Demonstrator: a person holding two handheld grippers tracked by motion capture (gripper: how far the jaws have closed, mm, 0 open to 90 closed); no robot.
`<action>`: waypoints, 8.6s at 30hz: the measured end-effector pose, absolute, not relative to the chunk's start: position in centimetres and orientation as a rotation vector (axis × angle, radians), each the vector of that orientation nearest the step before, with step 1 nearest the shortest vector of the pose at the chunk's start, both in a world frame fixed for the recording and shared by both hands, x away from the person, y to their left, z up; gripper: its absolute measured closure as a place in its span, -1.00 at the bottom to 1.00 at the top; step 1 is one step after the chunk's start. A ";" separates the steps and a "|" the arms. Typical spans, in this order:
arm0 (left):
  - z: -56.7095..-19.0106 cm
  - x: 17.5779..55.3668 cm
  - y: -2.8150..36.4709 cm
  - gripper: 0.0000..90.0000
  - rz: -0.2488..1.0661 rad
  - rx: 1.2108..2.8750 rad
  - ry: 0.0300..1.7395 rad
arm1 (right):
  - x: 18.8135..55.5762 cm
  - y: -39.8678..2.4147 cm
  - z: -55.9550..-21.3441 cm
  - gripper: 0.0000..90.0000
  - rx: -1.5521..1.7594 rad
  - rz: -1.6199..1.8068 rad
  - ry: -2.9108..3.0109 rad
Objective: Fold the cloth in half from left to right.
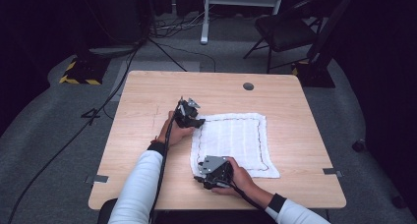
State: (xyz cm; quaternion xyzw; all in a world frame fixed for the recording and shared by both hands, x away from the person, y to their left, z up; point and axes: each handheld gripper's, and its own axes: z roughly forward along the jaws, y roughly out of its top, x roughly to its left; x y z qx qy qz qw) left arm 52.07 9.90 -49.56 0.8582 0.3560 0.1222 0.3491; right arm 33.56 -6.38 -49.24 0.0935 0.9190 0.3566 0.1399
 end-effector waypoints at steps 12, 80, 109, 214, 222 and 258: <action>-49.5 51.4 9.9 0.78 0.320 2.250 0.838 | 33.4 -6.6 -49.1 0.87 0.283 0.989 2.622; -43.9 52.2 1.6 0.90 0.450 2.169 0.708 | 33.8 -18.9 -43.1 0.90 0.522 1.131 2.426; -44.8 51.4 -4.7 -0.25 0.468 2.206 0.717 | 34.8 -27.0 -46.2 0.29 0.809 0.955 2.416; -49.3 52.5 5.0 -0.32 0.352 2.286 0.866 | 53.6 -18.9 -48.9 -0.04 1.066 0.944 2.458; -49.2 52.6 5.2 0.13 0.237 2.283 0.820 | 53.9 -18.9 -48.8 0.40 1.068 0.995 2.528; -43.2 54.0 3.3 0.83 0.483 2.156 0.765 | 52.9 -19.2 -41.9 0.84 0.855 1.019 2.247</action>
